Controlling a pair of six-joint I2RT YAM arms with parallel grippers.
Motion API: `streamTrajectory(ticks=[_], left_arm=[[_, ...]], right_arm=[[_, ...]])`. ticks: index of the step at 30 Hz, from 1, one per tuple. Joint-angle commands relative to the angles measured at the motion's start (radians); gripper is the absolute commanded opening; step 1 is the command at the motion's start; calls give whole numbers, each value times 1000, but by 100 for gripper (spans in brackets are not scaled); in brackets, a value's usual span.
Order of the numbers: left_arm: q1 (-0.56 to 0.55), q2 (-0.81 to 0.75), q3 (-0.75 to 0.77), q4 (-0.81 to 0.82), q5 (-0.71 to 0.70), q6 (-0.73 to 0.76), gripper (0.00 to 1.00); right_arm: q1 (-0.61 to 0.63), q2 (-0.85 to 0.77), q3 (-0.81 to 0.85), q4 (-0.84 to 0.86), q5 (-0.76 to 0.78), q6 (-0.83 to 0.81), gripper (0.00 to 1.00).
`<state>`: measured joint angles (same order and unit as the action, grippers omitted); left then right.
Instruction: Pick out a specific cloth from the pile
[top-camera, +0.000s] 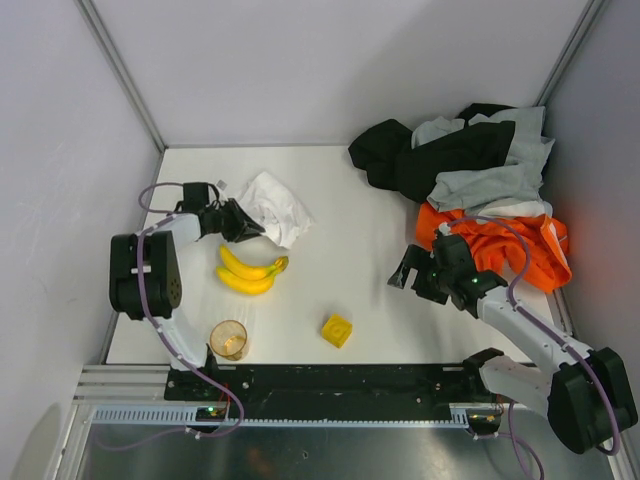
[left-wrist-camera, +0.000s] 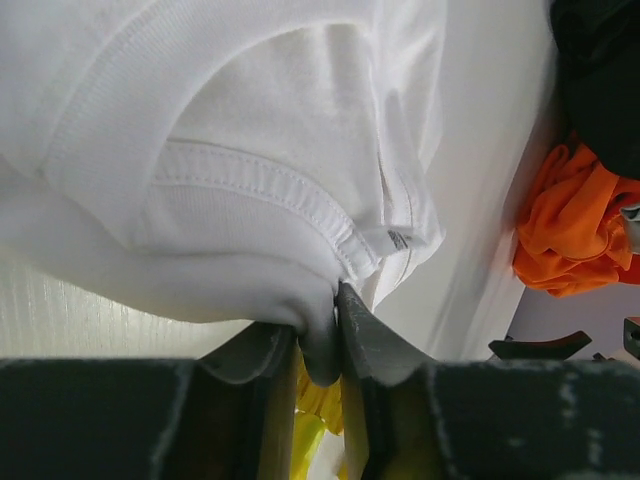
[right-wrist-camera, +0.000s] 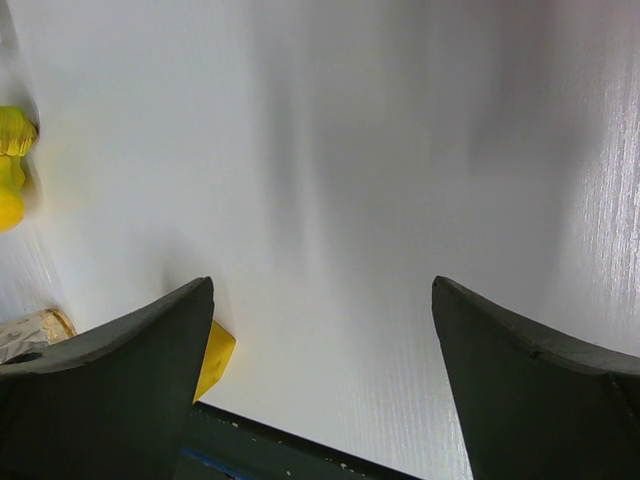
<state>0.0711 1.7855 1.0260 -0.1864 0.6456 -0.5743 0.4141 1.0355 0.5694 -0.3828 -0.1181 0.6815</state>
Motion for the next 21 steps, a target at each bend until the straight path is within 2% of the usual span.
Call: streamTrajectory(ticks=[1, 6, 12, 15, 17, 21], left_arm=[[9, -92, -18, 18, -6, 21, 28], [10, -142, -31, 13, -13, 9, 54], [10, -198, -40, -1, -11, -9, 77], [10, -223, -41, -10, -7, -17, 94], [10, -237, -42, -14, 3, -21, 98], [10, -257, -47, -19, 27, -32, 99]], right_arm=[[9, -22, -9, 25, 26, 16, 94], [14, -26, -13, 22, 29, 19, 94], [18, -41, -21, 15, 38, 22, 94], [18, -44, -26, 17, 38, 25, 94], [19, -43, -28, 19, 38, 26, 95], [21, -41, -31, 23, 38, 28, 95]])
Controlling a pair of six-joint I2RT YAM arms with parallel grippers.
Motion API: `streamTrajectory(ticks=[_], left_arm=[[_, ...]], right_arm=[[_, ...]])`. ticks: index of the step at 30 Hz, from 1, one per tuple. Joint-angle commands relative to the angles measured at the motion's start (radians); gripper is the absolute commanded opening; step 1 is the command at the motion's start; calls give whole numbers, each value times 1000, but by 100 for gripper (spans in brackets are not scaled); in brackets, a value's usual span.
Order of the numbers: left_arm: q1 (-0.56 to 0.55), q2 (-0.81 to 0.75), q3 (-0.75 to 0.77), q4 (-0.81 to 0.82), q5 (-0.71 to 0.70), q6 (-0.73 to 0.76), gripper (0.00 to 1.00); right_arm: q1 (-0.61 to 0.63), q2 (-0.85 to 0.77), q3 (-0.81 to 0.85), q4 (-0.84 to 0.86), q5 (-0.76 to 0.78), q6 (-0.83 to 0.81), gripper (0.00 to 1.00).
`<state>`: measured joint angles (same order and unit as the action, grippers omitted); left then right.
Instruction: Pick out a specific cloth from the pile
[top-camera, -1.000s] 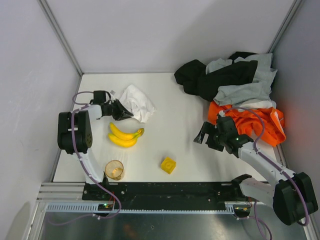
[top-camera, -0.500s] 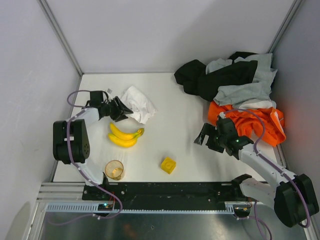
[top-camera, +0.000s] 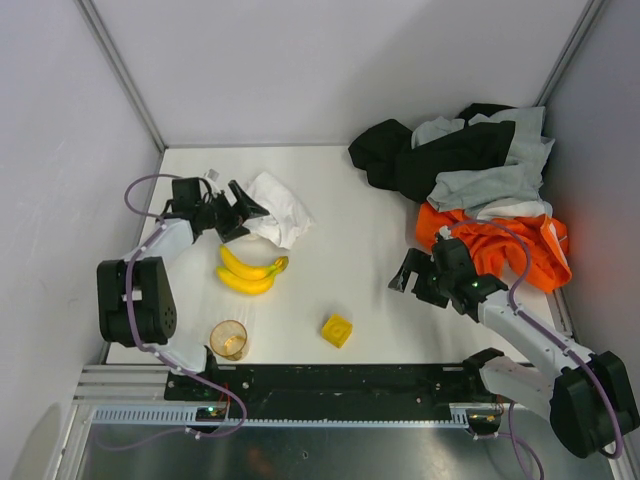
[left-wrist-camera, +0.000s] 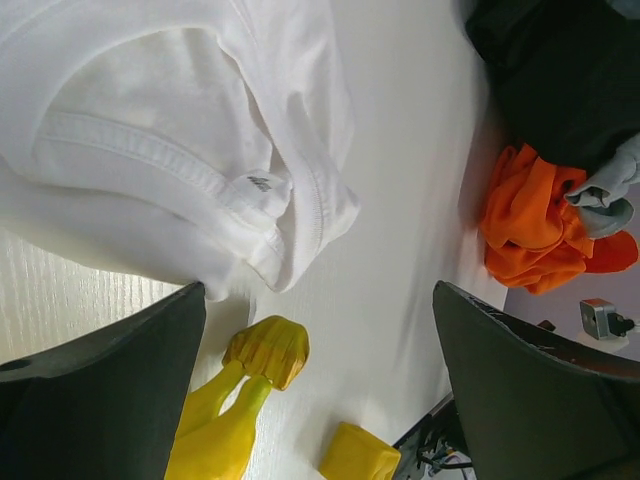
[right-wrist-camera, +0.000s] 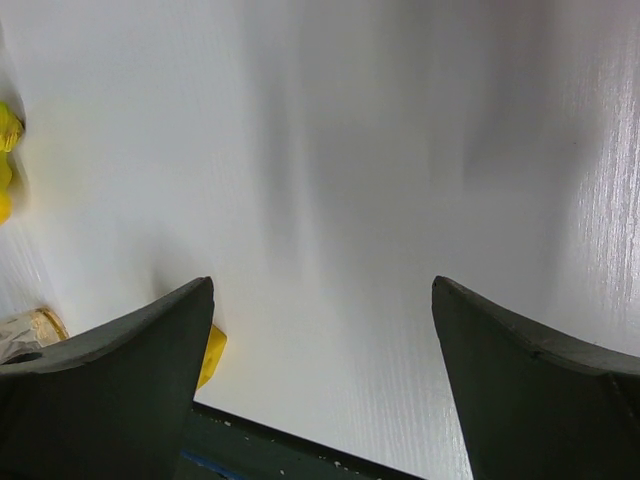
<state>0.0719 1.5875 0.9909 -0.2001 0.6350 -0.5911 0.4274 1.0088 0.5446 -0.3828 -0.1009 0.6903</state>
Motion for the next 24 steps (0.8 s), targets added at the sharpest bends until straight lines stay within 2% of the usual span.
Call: streamTrajectory(ticks=[1, 15, 24], left_arm=[[9, -66, -16, -5, 43, -19, 100], [9, -150, -32, -35, 86, -19, 100], [4, -165, -6, -210, 53, 125, 100]], right_arm=[[8, -15, -7, 25, 21, 20, 95], [12, 5, -8, 50, 11, 24, 95], [16, -6, -8, 35, 21, 21, 95]])
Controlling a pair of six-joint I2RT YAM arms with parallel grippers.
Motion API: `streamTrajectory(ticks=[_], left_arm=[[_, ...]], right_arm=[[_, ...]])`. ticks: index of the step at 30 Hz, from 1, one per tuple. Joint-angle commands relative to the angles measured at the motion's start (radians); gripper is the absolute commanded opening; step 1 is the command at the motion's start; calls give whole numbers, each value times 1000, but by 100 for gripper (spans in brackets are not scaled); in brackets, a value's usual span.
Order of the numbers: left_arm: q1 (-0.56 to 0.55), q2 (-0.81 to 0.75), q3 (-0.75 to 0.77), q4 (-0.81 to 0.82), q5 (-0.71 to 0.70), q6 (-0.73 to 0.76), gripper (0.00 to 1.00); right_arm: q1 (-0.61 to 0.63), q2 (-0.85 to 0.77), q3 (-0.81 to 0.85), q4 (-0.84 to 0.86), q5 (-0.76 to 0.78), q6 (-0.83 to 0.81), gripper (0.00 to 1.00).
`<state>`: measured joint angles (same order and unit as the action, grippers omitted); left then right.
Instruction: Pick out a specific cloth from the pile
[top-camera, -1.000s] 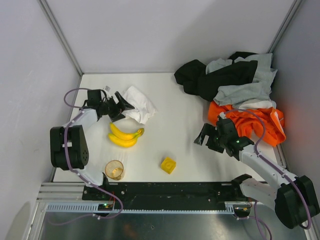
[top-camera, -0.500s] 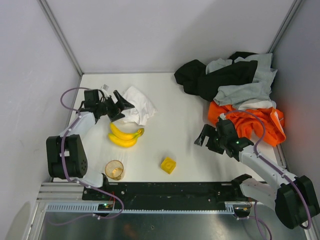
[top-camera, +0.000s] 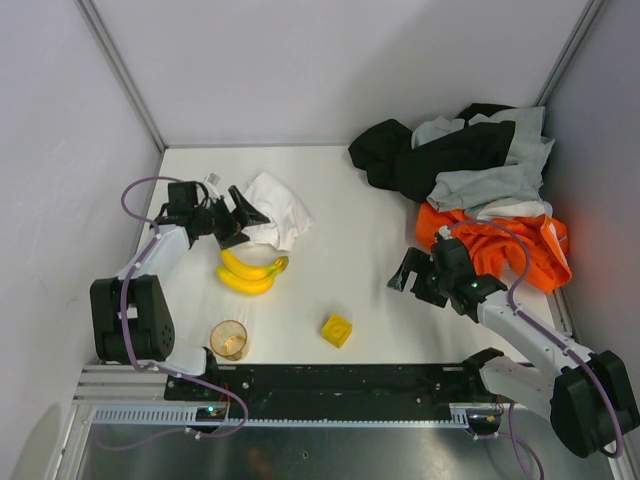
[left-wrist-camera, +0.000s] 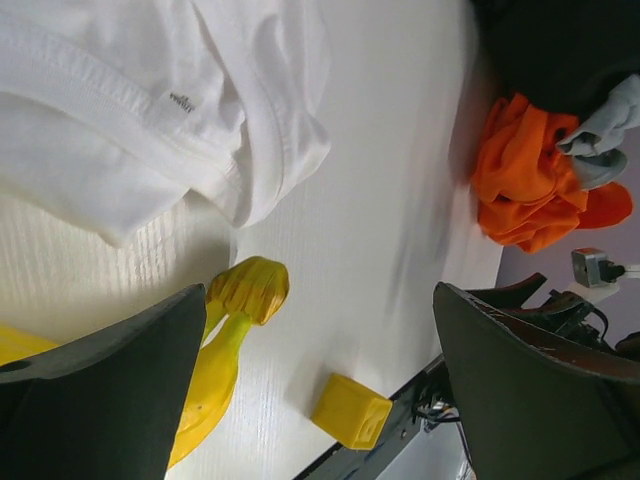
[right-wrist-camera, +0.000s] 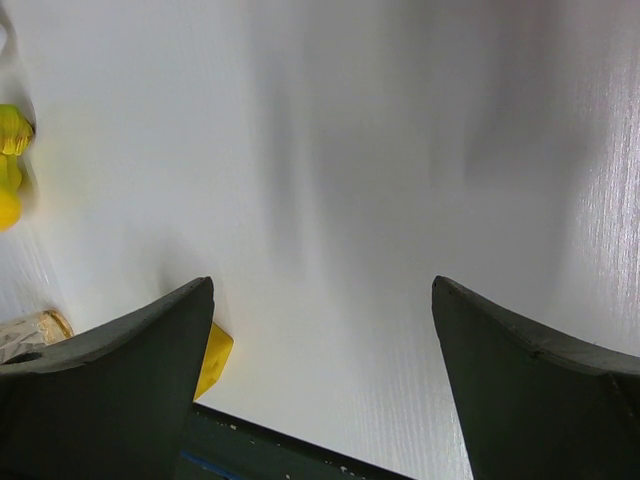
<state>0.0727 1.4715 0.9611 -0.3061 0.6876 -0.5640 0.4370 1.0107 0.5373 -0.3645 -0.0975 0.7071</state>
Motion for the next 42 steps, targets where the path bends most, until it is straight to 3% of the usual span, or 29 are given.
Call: streamTrajectory(ticks=[1, 8, 12, 20, 26, 42], left_arm=[[3, -54, 29, -129, -9, 118, 100], [-21, -77, 85, -346, -117, 281, 100], [-56, -115, 93, -430, -260, 333, 100], [-149, -271, 48, -486, -565, 330, 100], [-164, -428, 23, -492, -707, 322, 100], [-165, -740, 35, -451, -634, 286, 100]], right_arm=[[7, -11, 0, 15, 19, 4, 95], [10, -34, 0, -9, 34, 2, 95], [12, -51, 0, -30, 41, 1, 95], [15, -142, 1, -106, 90, -10, 95], [14, -272, 46, -266, 229, -23, 95], [14, -631, 189, -370, 496, -54, 99]])
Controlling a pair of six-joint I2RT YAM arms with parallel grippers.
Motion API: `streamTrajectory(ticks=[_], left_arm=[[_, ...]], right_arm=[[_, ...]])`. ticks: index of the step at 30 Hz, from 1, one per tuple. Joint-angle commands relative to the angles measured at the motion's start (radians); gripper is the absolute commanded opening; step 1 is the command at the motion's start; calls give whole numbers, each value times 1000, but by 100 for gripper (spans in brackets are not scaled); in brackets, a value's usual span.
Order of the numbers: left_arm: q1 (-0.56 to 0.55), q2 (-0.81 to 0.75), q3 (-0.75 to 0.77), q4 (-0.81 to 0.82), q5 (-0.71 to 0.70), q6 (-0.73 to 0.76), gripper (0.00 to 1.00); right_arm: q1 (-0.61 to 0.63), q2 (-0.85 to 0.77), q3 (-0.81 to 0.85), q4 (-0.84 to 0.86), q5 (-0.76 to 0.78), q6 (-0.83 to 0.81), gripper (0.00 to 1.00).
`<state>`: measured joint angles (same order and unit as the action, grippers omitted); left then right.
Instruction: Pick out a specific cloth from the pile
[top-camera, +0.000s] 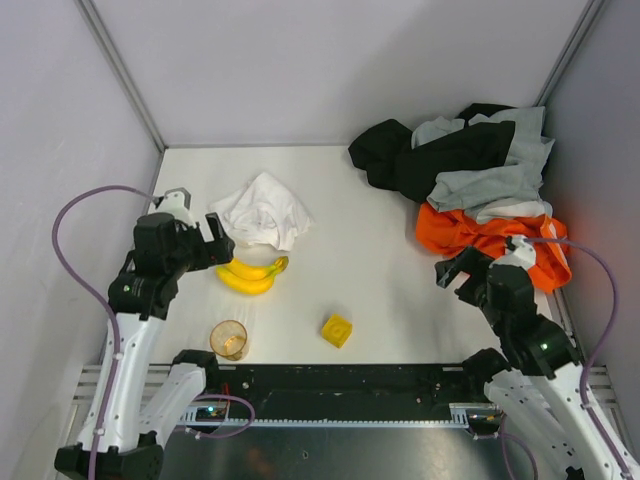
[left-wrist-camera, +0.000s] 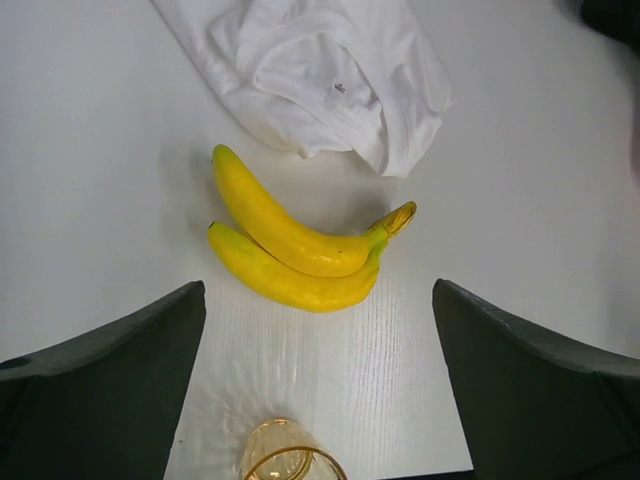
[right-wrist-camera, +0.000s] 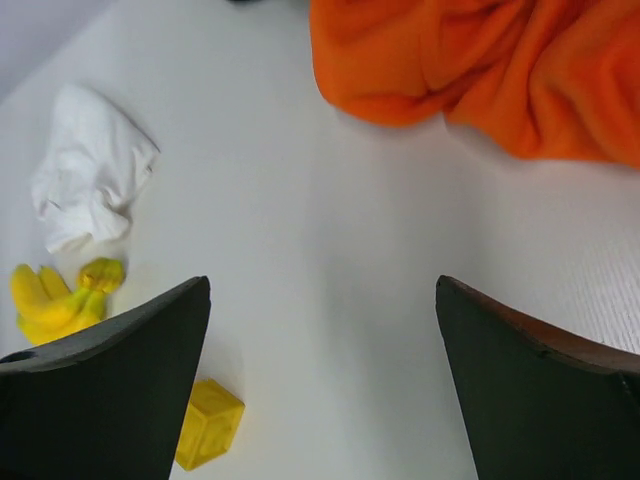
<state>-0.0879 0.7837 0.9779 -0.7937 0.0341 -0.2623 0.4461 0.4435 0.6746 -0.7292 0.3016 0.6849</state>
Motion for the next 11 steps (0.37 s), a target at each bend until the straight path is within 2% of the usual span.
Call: streamTrajectory(ticks=[1, 11], left_arm=[[-4, -69, 19, 43, 21, -22, 100], [-4, -208, -38, 170, 75, -39, 100]], right_arm=[[6, -83, 55, -2, 106, -38, 99], [4, -258, 62, 4, 180, -49, 100]])
